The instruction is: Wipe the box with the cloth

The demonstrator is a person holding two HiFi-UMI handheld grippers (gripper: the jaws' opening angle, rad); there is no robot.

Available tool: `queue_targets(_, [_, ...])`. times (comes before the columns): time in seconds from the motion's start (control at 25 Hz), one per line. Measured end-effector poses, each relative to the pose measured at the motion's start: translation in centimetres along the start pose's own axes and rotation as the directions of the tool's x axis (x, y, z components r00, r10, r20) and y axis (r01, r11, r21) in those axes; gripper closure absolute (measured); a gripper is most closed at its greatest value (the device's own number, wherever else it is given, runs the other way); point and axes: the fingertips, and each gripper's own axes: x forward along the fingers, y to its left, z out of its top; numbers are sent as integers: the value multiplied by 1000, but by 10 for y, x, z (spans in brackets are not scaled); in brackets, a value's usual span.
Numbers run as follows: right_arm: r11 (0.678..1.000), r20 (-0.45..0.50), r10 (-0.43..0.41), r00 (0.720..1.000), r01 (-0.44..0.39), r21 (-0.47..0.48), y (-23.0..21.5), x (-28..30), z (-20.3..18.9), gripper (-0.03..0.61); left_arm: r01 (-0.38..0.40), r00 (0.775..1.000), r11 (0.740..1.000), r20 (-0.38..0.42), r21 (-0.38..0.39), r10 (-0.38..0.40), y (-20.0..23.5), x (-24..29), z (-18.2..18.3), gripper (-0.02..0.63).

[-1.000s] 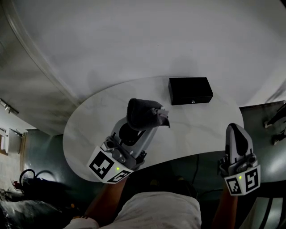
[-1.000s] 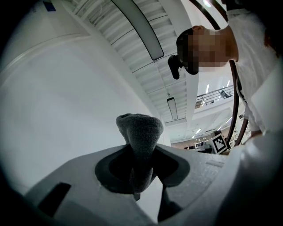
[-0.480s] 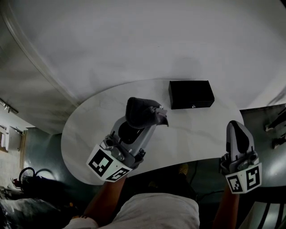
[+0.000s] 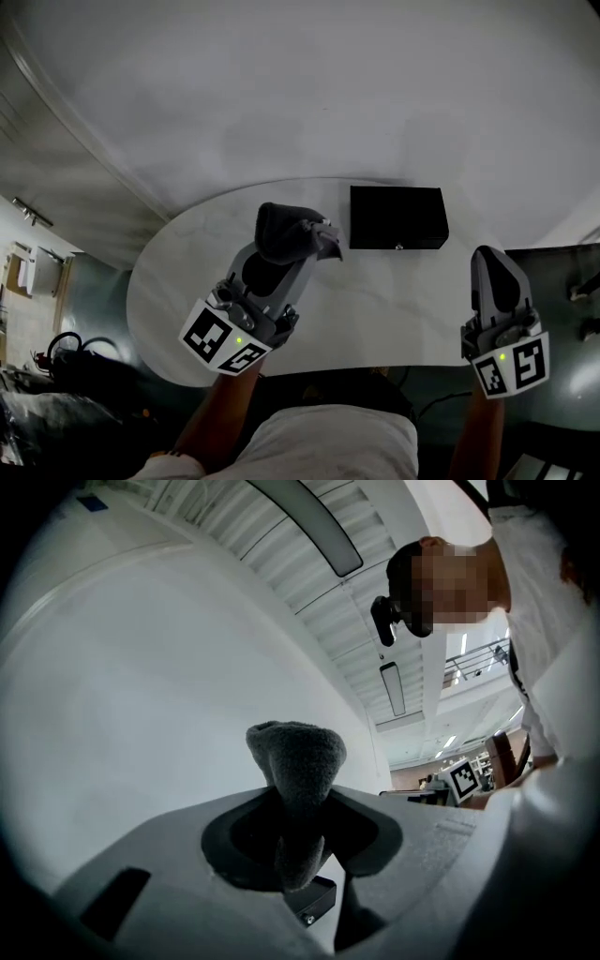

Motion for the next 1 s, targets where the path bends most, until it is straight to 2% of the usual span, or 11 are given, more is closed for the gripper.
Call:
queue_targets(0.48, [991,-41,130,991,-128,39,-74,44,-31,566,-169,984,984,-45,51,171,9,55,-23,499])
queue_targets(0.72, [992,-133,122,984,-115,55,-102,64,-66,565,-206,973,978,-100,40,209,26,72,-46,499])
queue_targets(1.0, [995,-241,88,967,-73,70,-113,78,-100,565,-209,958,977,-190,36,212,54,82,-77,499])
